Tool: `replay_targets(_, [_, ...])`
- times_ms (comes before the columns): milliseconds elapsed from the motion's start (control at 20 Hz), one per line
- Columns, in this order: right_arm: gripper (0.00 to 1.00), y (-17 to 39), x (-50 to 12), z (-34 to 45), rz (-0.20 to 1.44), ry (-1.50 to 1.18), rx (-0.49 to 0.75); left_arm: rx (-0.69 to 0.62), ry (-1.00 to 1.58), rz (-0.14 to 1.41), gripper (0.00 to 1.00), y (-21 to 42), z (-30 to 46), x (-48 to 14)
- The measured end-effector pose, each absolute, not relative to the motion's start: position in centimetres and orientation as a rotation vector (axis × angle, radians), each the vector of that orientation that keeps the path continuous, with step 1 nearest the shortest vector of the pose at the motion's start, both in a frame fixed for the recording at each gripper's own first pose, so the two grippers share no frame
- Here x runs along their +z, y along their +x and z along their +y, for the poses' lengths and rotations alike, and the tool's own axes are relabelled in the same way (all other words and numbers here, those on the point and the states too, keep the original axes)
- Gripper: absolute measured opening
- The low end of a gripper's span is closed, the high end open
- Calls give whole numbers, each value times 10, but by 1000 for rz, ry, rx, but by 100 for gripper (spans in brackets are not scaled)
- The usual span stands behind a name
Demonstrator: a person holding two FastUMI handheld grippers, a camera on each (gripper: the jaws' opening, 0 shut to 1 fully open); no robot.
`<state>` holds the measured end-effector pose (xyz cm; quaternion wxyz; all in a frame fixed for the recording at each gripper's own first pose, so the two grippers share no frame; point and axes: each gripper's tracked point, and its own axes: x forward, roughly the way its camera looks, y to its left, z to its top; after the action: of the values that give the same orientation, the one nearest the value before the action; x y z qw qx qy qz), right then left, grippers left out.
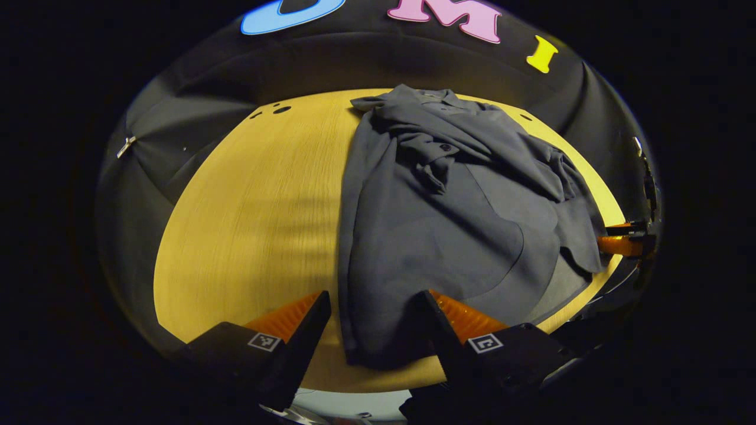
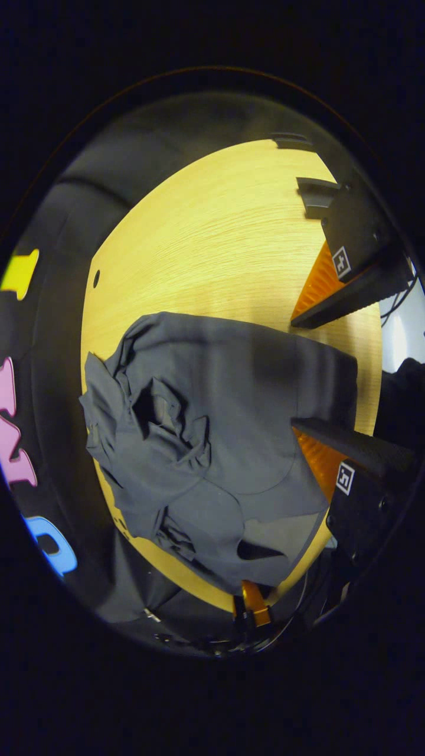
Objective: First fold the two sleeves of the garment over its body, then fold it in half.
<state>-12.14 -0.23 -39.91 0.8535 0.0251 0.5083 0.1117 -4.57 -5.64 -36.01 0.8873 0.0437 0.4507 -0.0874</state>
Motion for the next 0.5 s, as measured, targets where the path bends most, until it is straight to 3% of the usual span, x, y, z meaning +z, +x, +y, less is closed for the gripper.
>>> replay_targets(150, [96,-114,-400,13,1077,40,251,-243,116,920,92,-48,-73,-359])
replay_targets(200, [96,-114,-398,16,1077,45,255,-301,135,903,75,-49,-85,-360])
replay_targets(250, [80,-112,-399,23,1067,38,282,-349,154,872,58,-47,-95,-358])
replay_targets(300, [76,-111,-394,31,1046,23,336,-377,166,854,41,-45,-101,-360])
replay_targets(400, [31,-113,-391,40,1027,-42,406,-394,135,880,11,-43,-102,-361])
replay_targets(450, [8,-113,-395,40,1028,-60,418,-388,91,919,8,-42,-102,-361])
replay_targets(500, [8,-112,-396,40,1033,-47,426,-385,54,946,6,-41,-100,-359])
